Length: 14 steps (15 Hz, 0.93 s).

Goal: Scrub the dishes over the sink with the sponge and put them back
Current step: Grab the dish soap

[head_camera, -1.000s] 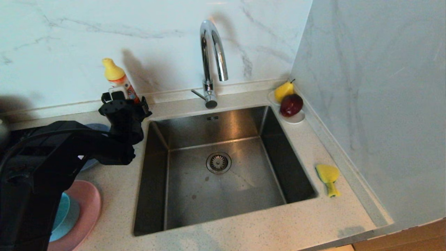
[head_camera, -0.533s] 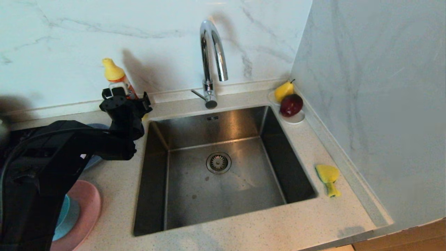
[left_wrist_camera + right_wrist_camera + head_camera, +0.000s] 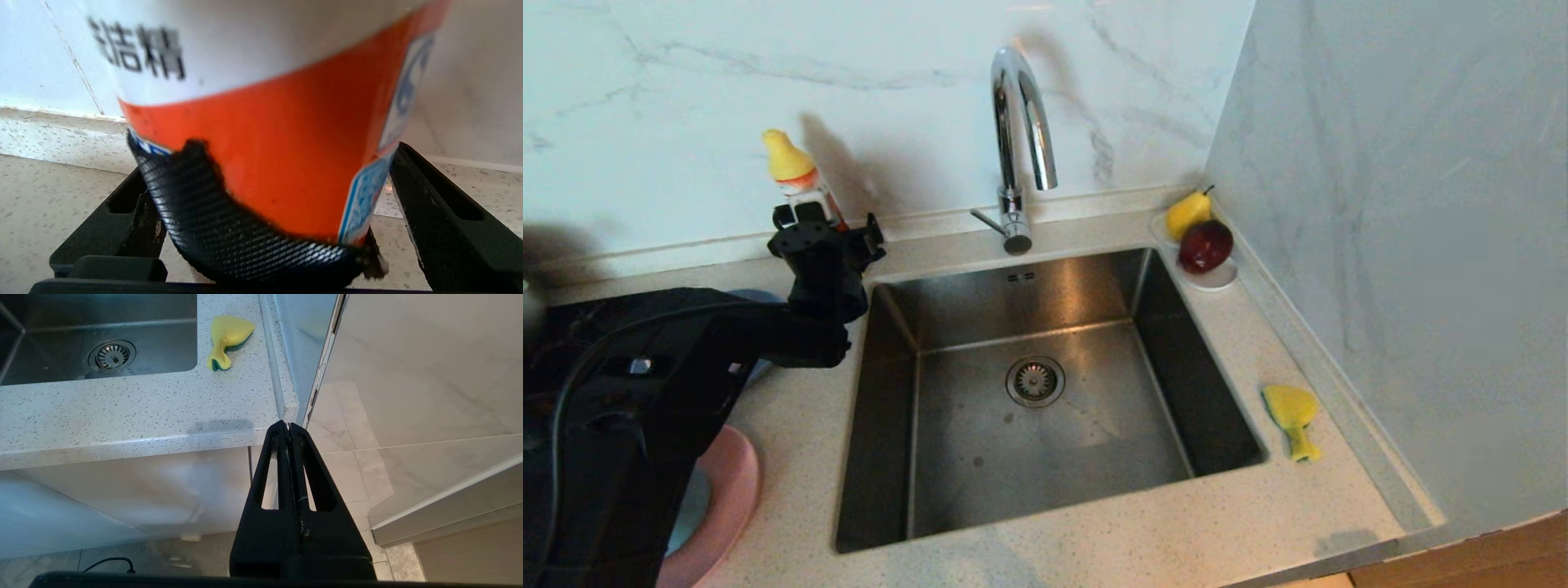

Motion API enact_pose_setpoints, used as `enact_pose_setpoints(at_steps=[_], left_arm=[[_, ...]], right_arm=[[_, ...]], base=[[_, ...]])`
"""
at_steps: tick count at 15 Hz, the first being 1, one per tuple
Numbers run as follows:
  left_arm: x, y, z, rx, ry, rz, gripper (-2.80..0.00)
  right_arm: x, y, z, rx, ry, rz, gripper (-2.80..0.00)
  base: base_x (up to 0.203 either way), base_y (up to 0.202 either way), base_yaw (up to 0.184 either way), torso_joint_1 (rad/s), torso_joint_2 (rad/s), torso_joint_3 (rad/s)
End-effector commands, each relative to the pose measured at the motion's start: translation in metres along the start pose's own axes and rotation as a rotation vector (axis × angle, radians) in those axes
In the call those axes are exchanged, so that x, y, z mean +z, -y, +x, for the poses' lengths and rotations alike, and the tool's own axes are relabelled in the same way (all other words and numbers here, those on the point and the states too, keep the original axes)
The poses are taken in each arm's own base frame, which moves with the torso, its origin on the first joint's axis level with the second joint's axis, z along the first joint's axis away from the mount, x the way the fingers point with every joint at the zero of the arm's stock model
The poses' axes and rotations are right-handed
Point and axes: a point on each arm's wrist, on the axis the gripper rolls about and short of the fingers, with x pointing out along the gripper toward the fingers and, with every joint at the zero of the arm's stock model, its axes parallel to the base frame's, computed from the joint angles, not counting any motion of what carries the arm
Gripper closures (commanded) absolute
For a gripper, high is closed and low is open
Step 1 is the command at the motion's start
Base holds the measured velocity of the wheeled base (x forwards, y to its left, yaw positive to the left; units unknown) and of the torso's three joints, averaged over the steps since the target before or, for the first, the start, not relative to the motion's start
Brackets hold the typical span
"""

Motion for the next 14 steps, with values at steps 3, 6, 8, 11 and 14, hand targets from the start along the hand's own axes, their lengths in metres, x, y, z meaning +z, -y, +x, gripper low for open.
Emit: enact_pose_setpoints(at_steps=[3, 6, 8, 11, 14], left_arm=[[-0.0026, -0.0001, -0.0001, 0.009, 0.003, -0.004, -2.8], [-0.0035, -0.0006, -0.0013, 0.009, 0.002, -0.004, 0.0], [-0.0053, 0.0, -0.0022, 0.009, -0.003, -0.004, 0.0], [-0.0083, -0.0007, -0.0042, 0.01, -0.007, -0.002, 0.0], [-0.0075, -0.0018, -0.0068, 0.011, -0.006, -0.004, 0.0]], right_arm=[[0.0, 0.0, 0.0, 0.001, 0.0, 0.0, 0.0], [0.0, 0.0, 0.0, 0.001, 0.0, 0.0, 0.0], [0.0, 0.0, 0.0, 0.001, 0.0, 0.0, 0.0], [0.0, 0.0, 0.0, 0.001, 0.0, 0.0, 0.0], [0.0, 0.0, 0.0, 0.001, 0.0, 0.0, 0.0]], base=[[0.0, 0.0, 0.0, 0.0, 0.0, 0.0], [0.0, 0.0, 0.0, 0.0, 0.0, 0.0], [0.0, 0.0, 0.0, 0.0, 0.0, 0.0], [0.0, 0.0, 0.0, 0.0, 0.0, 0.0], [0.0, 0.0, 0.0, 0.0, 0.0, 0.0]])
